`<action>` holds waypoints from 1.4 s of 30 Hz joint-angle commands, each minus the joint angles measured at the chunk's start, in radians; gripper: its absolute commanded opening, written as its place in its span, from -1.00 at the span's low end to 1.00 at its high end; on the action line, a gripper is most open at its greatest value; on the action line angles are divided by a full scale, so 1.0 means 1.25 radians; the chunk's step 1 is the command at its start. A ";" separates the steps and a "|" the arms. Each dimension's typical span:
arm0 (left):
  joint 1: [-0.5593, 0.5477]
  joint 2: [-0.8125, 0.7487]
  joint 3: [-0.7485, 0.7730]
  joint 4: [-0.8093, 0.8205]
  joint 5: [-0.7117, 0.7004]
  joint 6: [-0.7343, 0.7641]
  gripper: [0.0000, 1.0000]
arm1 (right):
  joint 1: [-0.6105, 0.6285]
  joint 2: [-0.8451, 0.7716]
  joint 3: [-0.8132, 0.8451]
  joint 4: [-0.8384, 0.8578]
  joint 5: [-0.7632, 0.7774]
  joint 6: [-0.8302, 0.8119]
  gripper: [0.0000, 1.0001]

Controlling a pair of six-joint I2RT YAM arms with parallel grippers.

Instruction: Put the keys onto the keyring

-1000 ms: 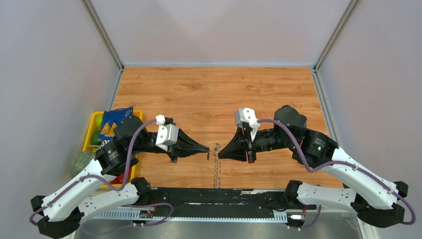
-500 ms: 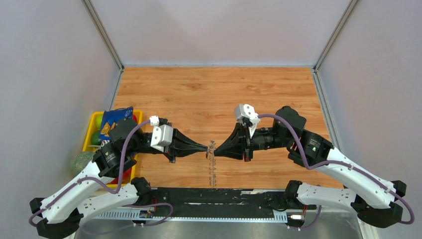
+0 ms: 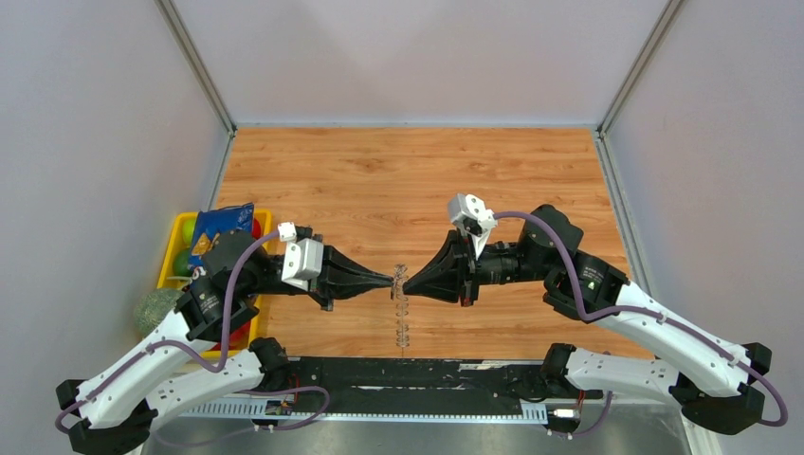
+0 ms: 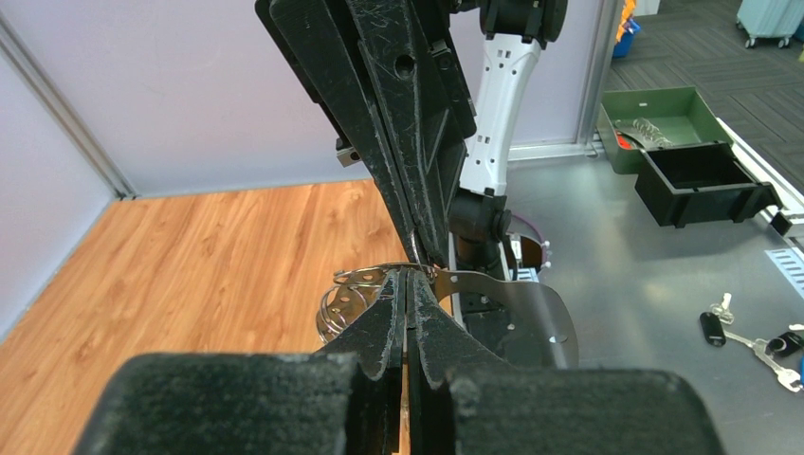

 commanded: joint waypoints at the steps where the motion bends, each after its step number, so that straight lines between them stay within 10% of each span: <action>1: -0.002 -0.012 -0.007 0.051 0.006 -0.010 -0.99 | -0.001 -0.021 -0.004 0.104 0.016 0.045 -1.00; 42: -0.003 -0.024 -0.029 0.108 0.042 -0.040 -0.99 | 0.000 -0.104 -0.164 0.419 0.188 0.144 -1.00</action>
